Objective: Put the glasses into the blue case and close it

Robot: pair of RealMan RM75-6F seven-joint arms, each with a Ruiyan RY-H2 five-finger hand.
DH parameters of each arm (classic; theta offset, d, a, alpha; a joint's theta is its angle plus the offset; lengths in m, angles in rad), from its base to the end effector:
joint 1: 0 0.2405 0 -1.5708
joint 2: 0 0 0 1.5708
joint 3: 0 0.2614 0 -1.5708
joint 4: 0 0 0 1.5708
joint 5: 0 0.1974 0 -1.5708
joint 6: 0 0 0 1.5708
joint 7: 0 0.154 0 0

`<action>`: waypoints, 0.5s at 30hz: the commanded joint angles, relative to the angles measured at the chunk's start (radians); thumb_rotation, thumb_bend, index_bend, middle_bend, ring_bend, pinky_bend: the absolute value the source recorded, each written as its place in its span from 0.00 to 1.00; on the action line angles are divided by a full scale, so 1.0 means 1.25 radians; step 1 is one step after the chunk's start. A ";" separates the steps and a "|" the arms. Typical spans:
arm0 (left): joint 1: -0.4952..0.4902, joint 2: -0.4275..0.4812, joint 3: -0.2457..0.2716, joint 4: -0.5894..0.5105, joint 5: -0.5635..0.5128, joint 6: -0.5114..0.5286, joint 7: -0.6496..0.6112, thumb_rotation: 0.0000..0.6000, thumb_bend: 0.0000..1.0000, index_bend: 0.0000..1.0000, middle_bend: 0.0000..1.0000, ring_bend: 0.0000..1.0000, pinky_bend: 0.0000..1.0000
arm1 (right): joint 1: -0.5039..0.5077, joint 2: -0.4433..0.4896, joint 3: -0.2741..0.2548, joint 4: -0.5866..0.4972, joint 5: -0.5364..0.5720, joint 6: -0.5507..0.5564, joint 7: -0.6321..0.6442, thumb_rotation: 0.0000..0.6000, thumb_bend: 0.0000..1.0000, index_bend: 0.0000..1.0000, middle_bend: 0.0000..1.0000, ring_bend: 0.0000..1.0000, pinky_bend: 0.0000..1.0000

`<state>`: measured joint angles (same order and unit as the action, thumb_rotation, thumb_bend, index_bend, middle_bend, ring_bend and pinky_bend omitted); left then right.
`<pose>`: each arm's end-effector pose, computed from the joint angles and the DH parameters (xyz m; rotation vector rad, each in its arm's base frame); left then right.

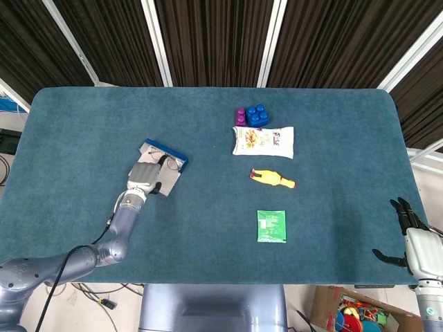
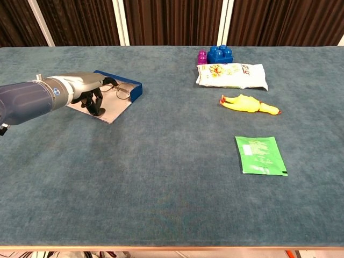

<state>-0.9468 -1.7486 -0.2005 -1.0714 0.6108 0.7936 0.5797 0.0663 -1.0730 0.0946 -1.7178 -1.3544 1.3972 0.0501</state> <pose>-0.1719 0.4211 -0.0503 -1.7415 -1.0259 -0.5701 -0.3182 -0.1904 0.1793 1.2388 -1.0936 0.8889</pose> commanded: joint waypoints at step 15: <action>0.068 0.170 0.054 -0.251 0.063 0.100 0.023 1.00 0.31 0.18 0.56 0.54 0.65 | -0.001 -0.001 0.002 -0.002 0.006 0.001 -0.001 1.00 0.16 0.05 0.01 0.16 0.29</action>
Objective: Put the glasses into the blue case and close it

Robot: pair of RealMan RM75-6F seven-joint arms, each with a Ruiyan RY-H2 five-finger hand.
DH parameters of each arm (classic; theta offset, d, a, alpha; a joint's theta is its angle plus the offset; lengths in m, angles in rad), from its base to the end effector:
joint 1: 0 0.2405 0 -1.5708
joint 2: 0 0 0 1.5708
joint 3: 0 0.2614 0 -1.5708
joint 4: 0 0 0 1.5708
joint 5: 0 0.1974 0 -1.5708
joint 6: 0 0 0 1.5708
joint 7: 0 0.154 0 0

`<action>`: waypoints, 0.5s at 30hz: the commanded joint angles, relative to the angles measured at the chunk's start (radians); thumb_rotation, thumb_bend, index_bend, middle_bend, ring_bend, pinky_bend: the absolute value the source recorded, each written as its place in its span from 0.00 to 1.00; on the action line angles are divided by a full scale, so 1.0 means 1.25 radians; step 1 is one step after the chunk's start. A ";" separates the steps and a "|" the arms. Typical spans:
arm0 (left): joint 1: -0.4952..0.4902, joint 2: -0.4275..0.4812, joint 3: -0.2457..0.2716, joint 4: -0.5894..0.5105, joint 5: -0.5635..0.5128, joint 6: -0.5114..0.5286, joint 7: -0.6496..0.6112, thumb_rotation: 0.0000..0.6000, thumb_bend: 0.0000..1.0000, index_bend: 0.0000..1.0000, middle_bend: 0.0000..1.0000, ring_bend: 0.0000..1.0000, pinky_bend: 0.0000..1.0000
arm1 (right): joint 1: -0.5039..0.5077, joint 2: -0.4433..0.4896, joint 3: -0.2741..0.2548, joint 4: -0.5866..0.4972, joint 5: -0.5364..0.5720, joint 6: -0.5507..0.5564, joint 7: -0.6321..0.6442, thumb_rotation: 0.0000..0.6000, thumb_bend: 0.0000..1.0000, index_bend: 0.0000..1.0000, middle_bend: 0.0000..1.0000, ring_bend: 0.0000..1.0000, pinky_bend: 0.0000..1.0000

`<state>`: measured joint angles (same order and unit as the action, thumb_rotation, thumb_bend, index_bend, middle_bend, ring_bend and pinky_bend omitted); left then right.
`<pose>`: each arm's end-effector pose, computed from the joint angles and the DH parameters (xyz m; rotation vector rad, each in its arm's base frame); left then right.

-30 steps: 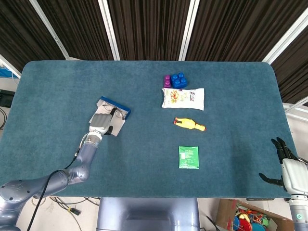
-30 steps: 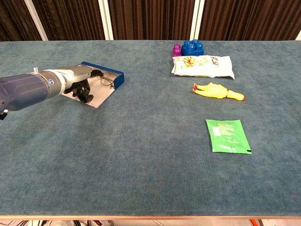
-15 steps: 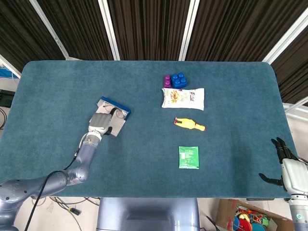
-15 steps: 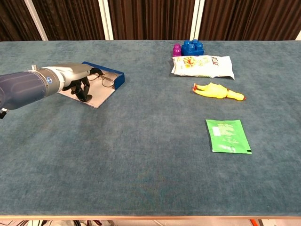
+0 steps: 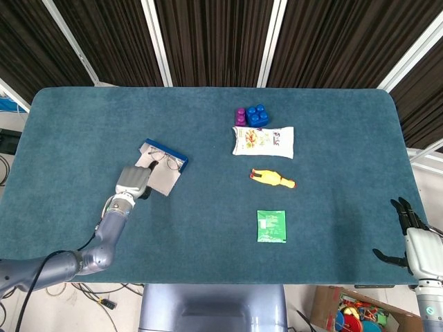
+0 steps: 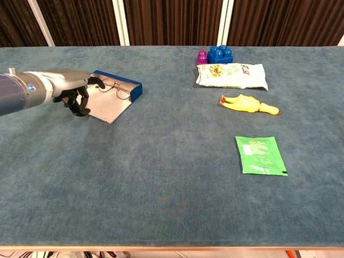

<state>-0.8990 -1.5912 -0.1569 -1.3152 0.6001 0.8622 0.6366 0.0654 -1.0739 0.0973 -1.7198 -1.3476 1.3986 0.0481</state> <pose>-0.1811 0.3987 -0.0182 -1.7755 -1.0016 -0.5346 -0.3185 -0.1905 0.1798 1.2304 -1.0947 0.8884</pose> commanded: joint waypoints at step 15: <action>0.094 0.043 0.119 0.125 0.437 0.043 -0.245 1.00 0.15 0.21 0.21 0.07 0.10 | -0.001 0.001 0.001 -0.006 0.006 -0.003 0.003 1.00 0.16 0.05 0.01 0.16 0.29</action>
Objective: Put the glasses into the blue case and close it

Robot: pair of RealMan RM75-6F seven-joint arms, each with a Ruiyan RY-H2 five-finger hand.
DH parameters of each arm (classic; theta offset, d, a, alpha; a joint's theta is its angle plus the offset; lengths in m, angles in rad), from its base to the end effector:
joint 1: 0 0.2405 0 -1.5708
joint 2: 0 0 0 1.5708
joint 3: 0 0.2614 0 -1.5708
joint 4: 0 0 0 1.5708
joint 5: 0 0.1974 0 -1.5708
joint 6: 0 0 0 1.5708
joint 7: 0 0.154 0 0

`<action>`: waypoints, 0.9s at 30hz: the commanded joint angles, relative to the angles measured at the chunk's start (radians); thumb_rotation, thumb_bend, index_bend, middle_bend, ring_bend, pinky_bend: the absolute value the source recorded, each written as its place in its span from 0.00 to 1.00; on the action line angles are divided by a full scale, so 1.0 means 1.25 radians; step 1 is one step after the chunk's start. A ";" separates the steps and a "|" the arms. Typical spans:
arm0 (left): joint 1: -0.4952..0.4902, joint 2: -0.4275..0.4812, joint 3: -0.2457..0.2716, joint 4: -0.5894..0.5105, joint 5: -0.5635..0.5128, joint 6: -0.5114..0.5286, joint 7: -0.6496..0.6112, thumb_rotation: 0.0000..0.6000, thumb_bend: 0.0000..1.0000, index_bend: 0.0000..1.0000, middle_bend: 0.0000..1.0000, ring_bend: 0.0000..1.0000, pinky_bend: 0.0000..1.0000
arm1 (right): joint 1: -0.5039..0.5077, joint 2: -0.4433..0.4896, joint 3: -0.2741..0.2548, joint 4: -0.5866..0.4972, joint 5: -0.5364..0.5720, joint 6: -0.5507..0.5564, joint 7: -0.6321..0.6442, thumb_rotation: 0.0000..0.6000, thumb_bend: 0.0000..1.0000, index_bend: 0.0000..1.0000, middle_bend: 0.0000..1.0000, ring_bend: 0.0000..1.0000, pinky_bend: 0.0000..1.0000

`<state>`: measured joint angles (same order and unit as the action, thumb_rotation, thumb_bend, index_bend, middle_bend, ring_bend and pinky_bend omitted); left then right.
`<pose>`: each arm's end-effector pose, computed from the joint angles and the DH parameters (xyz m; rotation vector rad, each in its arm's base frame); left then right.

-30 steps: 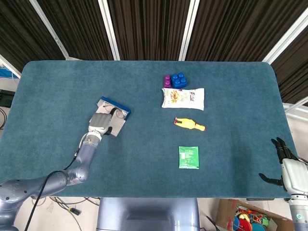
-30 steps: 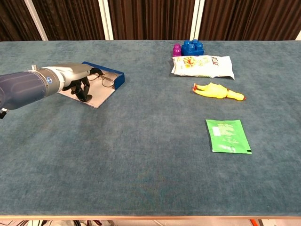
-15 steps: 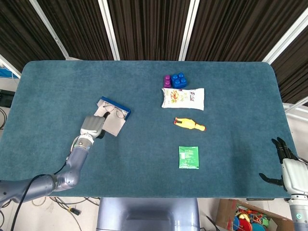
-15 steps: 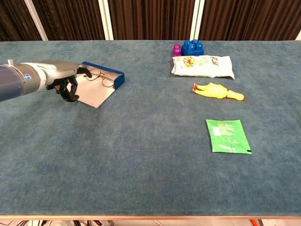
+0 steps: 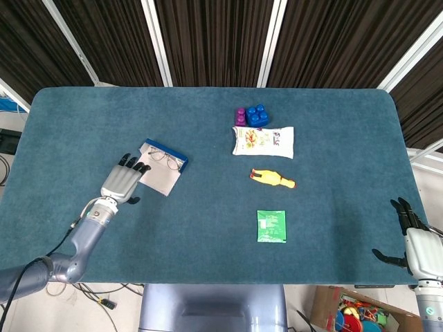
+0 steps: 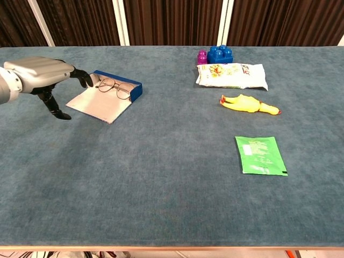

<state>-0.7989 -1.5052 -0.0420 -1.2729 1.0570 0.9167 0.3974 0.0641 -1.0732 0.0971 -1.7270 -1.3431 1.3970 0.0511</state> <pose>-0.2090 0.3829 0.0116 -1.9005 -0.7347 -0.6200 -0.3181 -0.1898 0.1792 1.2240 -1.1059 0.8911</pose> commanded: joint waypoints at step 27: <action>-0.006 -0.203 0.008 0.373 0.223 -0.011 -0.219 1.00 0.31 0.19 0.20 0.07 0.11 | 0.001 0.004 0.001 -0.003 0.010 -0.009 0.002 1.00 0.16 0.05 0.01 0.16 0.29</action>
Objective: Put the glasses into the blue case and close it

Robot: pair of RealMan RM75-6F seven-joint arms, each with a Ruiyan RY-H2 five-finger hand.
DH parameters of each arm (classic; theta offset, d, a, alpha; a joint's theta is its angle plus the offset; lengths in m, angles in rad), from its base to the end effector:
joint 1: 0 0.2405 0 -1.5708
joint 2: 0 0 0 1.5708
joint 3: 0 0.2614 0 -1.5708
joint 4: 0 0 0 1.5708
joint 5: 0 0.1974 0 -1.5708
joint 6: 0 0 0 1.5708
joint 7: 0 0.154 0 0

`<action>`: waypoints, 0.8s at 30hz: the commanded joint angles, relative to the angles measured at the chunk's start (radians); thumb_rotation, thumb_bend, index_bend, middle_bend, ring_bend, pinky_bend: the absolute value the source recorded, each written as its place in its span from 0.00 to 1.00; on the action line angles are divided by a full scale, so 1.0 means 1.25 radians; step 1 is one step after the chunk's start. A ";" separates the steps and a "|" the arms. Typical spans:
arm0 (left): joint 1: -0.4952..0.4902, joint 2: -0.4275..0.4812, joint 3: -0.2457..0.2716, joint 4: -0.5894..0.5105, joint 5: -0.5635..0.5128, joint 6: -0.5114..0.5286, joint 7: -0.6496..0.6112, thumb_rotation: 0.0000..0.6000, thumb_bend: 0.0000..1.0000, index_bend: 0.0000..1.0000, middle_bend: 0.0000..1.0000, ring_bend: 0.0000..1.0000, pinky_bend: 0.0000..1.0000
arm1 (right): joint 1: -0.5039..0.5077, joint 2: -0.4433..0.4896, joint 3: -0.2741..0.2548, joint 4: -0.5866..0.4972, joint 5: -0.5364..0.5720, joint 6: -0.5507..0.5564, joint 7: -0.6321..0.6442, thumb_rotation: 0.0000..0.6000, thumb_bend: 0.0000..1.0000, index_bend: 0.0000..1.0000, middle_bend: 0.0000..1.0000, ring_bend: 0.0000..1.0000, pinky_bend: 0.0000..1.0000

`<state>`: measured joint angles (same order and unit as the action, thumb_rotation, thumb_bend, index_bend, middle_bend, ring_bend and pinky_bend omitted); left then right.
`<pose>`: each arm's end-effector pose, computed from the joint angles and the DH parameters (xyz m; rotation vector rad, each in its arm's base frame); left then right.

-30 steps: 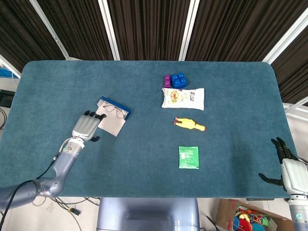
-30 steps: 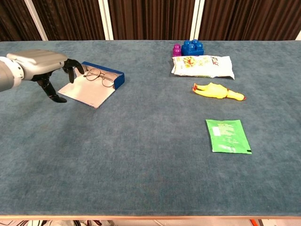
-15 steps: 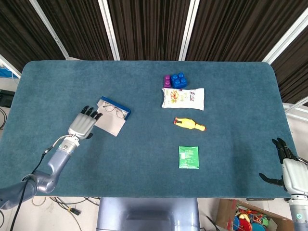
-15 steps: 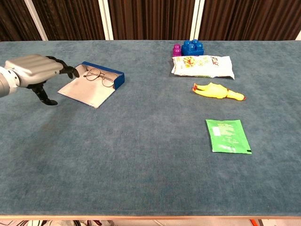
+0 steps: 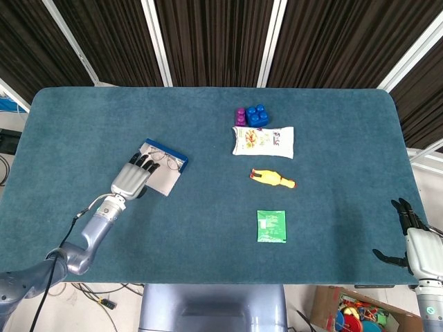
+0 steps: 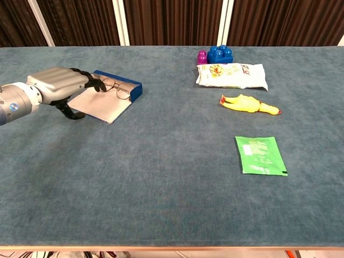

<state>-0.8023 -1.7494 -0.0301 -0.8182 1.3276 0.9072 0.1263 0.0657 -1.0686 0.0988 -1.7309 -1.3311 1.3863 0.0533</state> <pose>-0.2178 0.4030 -0.0319 -1.9452 -0.6165 -0.6910 -0.3194 -0.1903 0.1795 1.2184 -1.1183 0.8833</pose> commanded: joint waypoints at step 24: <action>-0.010 -0.038 -0.026 0.036 0.021 -0.030 0.010 1.00 0.17 0.17 0.13 0.05 0.09 | 0.000 -0.002 0.002 0.000 0.002 0.001 0.000 1.00 0.17 0.06 0.01 0.16 0.29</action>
<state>-0.8136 -1.7948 -0.0614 -0.7762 1.3523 0.8678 0.1377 0.0662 -1.0716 0.1013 -1.7308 -1.3282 1.3875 0.0527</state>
